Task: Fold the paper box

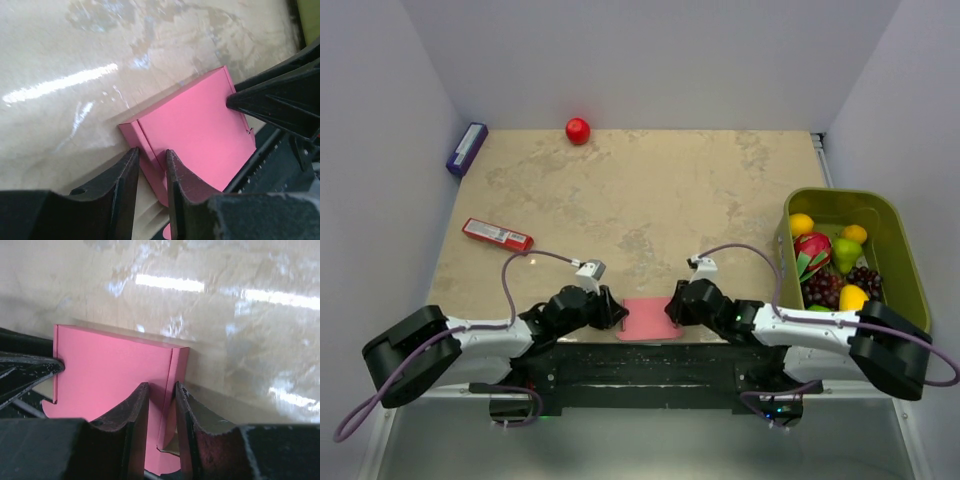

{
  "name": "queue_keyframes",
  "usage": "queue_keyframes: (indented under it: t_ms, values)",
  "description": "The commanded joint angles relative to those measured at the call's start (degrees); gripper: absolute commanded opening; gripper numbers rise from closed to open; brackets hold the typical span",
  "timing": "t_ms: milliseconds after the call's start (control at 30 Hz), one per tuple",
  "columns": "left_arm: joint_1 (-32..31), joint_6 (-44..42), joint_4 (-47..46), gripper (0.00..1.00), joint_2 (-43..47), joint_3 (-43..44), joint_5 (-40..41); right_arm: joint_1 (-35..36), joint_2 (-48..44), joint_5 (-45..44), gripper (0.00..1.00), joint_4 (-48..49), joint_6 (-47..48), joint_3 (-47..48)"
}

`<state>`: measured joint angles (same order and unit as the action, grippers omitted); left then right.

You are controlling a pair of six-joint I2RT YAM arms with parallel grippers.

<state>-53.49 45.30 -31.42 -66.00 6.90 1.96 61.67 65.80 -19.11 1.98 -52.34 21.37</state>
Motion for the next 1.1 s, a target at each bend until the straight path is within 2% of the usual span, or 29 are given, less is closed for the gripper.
queue_keyframes:
  t_ms: [0, 33, 167, 267, 300, 367, 400, 567, 733, 1067]
  values:
    - [2.3, -4.2, 1.9, 0.33, -2.1, 4.9, 2.4, -5.1, 5.6, 6.3, 0.34, 6.7, 7.6, 4.1]
    - [2.8, -5.3, 2.3, 0.33, -3.1, 5.8, 2.6, -5.3, 6.5, 7.2, 0.36, 6.7, 8.1, 4.8]
    - [6.7, -5.9, 3.1, 0.39, -3.4, 6.3, 0.7, -6.8, 6.6, 9.6, 0.54, 4.9, 9.4, 6.6]
    - [7.7, -5.7, 4.3, 0.54, -1.0, 6.5, 0.0, -8.9, 4.1, 11.3, 0.62, 4.1, 9.5, 5.2]
    - [7.8, -5.7, 5.3, 0.62, -0.3, 6.6, -0.3, -10.0, 3.0, 11.6, 0.64, 4.0, 9.7, 4.2]
    - [8.1, -5.3, 6.4, 0.7, 2.3, 6.9, -0.3, -11.2, 0.4, 13.7, 0.69, 3.6, 10.1, 3.6]
    - [8.2, -5.0, 7.2, 0.77, 3.7, 7.0, -0.5, -12.5, -0.2, 14.7, 0.7, 3.5, 10.8, 3.2]
    - [8.8, -4.6, 11.5, 0.9, 7.6, 7.5, -0.6, -16.3, -1.4, 20.2, 0.73, 2.5, 12.2, 2.7]
    - [9.2, -4.1, 14.9, 0.92, 12.1, 7.7, -0.6, -19.5, -0.7, 24.0, 0.69, 4.1, 12.5, 0.3]
    - [9.5, -1.6, 20.6, 0.96, 21.0, 7.2, -0.8, -22.2, 5.1, 34.4, 0.45, 15.9, 9.4, -5.3]
